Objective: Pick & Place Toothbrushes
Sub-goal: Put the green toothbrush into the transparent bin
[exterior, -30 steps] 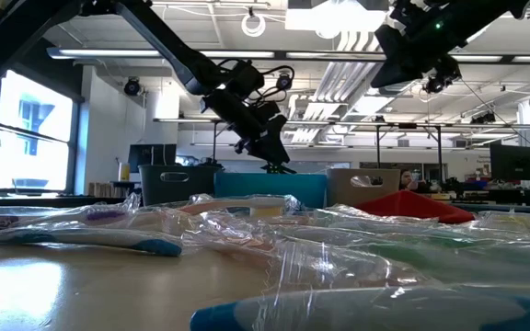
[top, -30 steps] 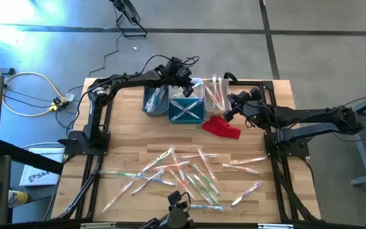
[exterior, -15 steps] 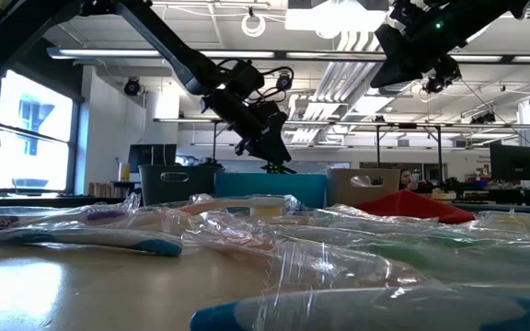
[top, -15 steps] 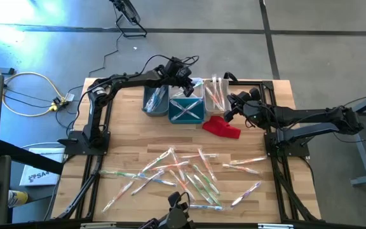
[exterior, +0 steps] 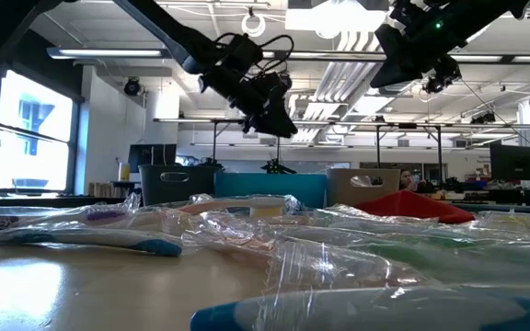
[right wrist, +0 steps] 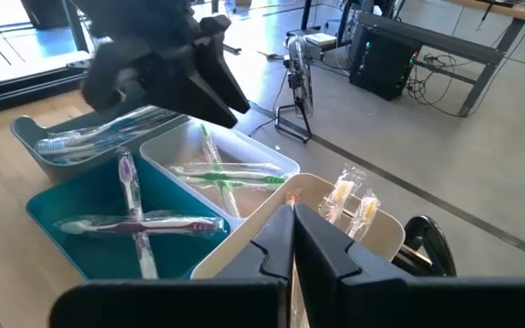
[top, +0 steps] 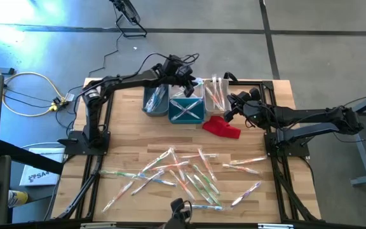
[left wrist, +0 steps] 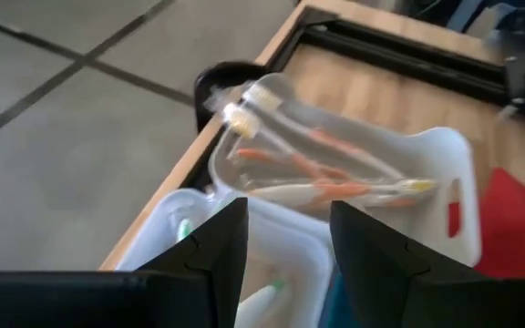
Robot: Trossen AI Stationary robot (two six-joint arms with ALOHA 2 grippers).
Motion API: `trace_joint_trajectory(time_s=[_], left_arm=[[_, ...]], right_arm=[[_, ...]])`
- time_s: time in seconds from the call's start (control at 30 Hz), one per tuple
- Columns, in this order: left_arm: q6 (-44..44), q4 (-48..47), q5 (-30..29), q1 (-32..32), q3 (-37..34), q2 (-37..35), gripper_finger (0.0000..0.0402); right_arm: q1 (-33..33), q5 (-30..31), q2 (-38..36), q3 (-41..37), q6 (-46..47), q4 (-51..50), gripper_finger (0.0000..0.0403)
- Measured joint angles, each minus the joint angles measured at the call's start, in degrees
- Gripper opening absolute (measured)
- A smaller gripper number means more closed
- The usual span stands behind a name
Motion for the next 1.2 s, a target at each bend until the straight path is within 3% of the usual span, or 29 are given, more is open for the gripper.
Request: trace_joint_trajectory(time_s=[0.2,0.33,0.53,0.97,1.2], left_arm=[[1.3,0.3,2.4,-1.8,-0.8,-2.1,0.0155],[0.6,3.0,6.5,-2.1,-5.3,-5.2,0.0155],[-1.8,11.1,6.7,-2.1,-16.6,-14.3,0.0155],[-8.5,22.7,0.0,-2.5,-44.2,-39.1,0.0155],[-12.4,25.0,-0.6,-3.1,-54.4,-52.3,0.0155]], right_arm=[[0.0,0.0,0.0,0.0,0.0,0.0,0.0005],[0.0,0.0,0.0,0.0,0.0,0.0,0.0005],[0.0,0.0,0.0,0.0,0.0,0.0,0.0005],[0.0,0.0,0.0,0.0,-0.2,0.0,0.0005],[0.0,0.0,0.0,0.0,-0.2,0.0,0.0005]])
